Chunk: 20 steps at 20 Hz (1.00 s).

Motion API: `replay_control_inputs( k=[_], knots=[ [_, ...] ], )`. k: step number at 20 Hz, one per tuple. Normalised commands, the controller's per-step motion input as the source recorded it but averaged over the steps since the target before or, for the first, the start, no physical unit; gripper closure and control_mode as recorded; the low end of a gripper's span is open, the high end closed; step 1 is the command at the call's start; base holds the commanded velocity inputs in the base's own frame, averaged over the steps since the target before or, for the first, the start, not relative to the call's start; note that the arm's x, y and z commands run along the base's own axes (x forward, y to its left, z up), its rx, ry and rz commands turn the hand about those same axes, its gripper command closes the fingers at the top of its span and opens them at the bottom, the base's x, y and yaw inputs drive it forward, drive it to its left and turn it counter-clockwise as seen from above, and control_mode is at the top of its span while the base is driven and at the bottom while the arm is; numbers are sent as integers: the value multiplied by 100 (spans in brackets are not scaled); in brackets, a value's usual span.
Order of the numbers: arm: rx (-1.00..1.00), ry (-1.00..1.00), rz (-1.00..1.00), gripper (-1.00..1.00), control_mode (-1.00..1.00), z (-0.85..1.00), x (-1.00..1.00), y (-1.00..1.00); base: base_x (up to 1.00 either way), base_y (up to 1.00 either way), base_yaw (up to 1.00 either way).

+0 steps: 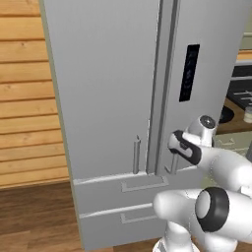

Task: Grab a lemon wedge from the fridge and one ice cube from the ice bowl, and put them in the glass of lemonade.

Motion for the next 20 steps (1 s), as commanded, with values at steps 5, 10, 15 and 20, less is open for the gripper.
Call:
replay_control_inputs(
  k=[5, 10, 15, 20],
  knots=[
    [0, -9, -3, 100, -100, 9, -50, -71, 0, 0, 0],
    [0, 1, -7, 100, -100, 20, -7, -72, 0, 0, 0],
    [0, 10, -16, 100, -100, 34, -5, -85, 0, 0, 0],
    [1, 3, -20, 100, -100, 7, -60, -100, 0, 0, 0]
  ],
)
